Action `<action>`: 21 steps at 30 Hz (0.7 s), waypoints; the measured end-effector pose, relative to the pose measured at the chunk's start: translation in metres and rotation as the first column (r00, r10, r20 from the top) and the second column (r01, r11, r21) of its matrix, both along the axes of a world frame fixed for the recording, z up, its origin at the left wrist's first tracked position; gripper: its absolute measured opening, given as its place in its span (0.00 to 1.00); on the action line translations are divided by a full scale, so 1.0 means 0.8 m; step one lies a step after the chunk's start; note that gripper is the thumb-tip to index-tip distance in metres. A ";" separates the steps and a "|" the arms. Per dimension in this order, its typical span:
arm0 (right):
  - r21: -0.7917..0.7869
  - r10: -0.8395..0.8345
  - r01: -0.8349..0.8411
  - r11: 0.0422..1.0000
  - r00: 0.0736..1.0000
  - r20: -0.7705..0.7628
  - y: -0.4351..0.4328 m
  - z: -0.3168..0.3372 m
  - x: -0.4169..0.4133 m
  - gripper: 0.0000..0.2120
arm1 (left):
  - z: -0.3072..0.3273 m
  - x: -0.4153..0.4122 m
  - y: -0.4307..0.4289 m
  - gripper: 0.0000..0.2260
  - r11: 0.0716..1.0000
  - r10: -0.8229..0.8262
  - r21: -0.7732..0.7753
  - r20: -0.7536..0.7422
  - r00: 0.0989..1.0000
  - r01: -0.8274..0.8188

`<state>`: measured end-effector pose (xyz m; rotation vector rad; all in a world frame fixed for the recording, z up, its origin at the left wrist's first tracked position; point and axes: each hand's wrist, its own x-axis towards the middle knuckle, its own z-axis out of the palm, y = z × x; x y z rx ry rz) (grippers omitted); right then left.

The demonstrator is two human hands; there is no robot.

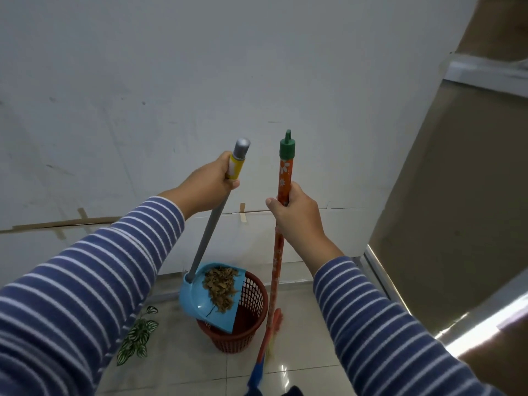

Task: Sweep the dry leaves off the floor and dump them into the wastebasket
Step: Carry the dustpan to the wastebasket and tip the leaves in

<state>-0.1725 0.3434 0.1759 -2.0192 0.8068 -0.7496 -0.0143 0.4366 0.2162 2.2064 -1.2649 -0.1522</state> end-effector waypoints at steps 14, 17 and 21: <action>0.010 -0.048 0.048 0.999 0.999 0.014 -0.009 -0.016 0.002 0.06 | -0.020 -0.030 -0.007 0.10 0.975 -0.166 0.166 0.123 0.979 0.145; 0.020 -0.058 0.058 0.998 0.998 0.017 -0.012 -0.019 0.000 0.06 | -0.024 -0.037 -0.009 0.09 0.970 -0.188 0.188 0.163 0.969 0.156; 0.027 -0.063 0.062 0.998 0.998 0.020 -0.015 -0.021 -0.001 0.05 | -0.030 -0.043 -0.006 0.09 0.960 -0.224 0.208 0.179 0.958 0.186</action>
